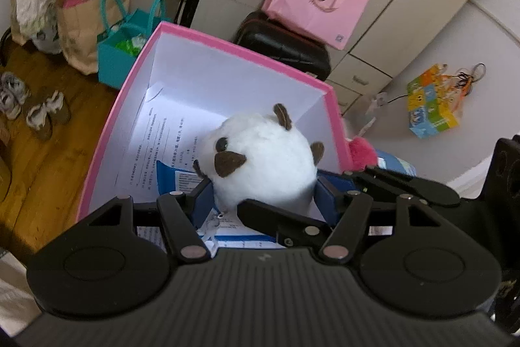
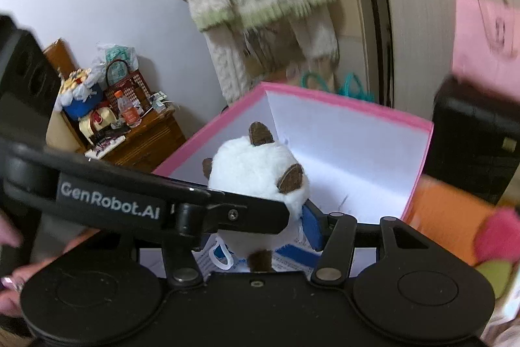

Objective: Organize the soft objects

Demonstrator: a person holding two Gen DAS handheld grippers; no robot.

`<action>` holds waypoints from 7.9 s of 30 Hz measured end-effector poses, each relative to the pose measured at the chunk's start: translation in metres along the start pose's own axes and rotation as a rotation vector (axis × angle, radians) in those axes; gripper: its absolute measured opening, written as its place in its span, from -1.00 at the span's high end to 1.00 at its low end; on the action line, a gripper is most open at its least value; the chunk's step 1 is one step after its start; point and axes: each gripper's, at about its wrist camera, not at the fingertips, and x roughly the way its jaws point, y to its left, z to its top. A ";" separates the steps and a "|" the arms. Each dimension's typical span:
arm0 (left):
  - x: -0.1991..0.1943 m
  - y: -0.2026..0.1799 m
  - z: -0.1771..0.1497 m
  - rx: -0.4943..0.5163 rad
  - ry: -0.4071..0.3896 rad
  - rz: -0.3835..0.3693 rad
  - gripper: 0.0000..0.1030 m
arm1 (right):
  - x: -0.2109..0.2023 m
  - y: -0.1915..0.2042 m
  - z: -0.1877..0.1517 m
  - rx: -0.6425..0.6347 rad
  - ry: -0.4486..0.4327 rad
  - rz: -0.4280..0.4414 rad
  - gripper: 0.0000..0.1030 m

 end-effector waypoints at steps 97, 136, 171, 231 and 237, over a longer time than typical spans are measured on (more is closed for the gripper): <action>0.089 -0.232 -0.122 0.487 -0.139 -0.108 -0.28 | -0.187 -0.171 -0.187 0.093 -0.205 -0.515 -0.71; 0.127 -0.222 -0.148 0.310 -0.135 0.000 0.31 | -0.178 -0.169 -0.226 0.231 -0.243 -0.476 0.62; 0.035 -0.161 -0.197 0.322 0.214 -0.088 0.31 | -0.206 -0.075 -0.232 0.078 0.000 -0.386 0.60; -0.026 -0.021 -0.006 0.255 -0.074 0.133 0.30 | -0.022 -0.014 0.030 -0.077 -0.030 -0.048 0.56; 0.007 -0.012 0.009 0.259 -0.042 0.202 0.30 | 0.007 -0.027 0.039 -0.084 0.037 -0.081 0.48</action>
